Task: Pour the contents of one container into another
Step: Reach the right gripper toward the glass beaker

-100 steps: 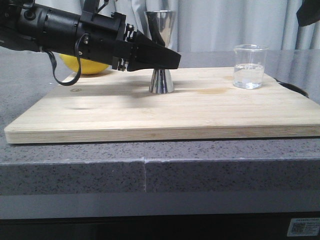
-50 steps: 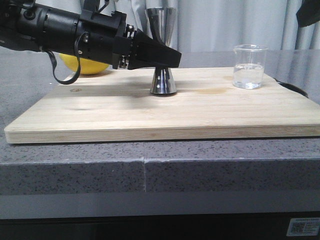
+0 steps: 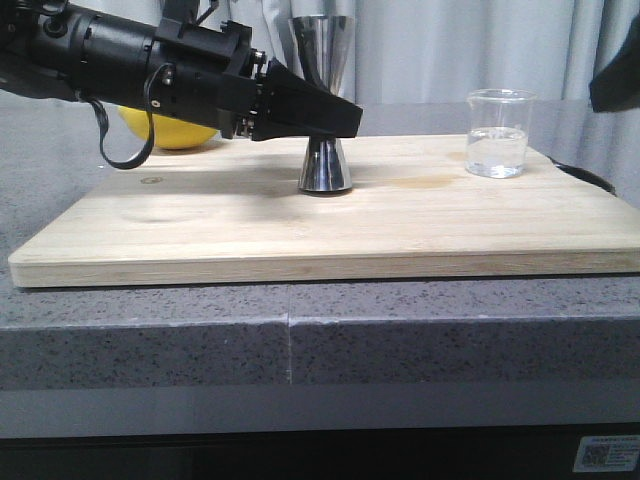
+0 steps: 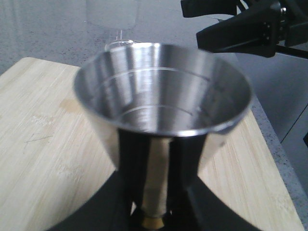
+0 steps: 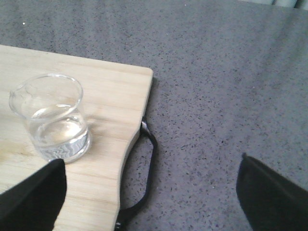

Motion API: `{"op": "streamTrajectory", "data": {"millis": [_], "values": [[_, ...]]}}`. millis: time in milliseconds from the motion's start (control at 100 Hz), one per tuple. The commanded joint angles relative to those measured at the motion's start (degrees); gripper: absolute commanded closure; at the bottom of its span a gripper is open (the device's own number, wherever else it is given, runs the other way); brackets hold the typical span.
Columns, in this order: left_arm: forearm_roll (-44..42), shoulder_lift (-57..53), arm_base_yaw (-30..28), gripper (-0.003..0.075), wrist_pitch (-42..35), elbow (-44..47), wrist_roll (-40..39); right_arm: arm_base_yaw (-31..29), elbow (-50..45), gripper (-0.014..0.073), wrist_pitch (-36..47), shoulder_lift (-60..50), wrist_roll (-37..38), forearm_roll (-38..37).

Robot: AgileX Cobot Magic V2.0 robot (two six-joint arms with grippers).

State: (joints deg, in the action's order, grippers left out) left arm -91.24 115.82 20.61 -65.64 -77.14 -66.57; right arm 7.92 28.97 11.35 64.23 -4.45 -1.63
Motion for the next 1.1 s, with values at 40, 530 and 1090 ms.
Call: {"op": "streamTrajectory", "data": {"millis": [40,530,1090], "values": [[1.5,-4.7,0.4,0.0605,-3.0,-1.5,-0.6,0.0,-3.7,-0.0052,15.4,-0.8,3.0,0.2],[1.5,-4.9,0.4,0.0605,-3.0,-1.7,-0.6,2.0,-7.1,-0.0052,28.8,4.2,12.5,-9.2],[1.2,-4.9,0.4,0.0605,-3.3,-1.7,-0.6,2.3,-6.5,-0.0052,42.5,17.1,17.2,-19.5]]}}
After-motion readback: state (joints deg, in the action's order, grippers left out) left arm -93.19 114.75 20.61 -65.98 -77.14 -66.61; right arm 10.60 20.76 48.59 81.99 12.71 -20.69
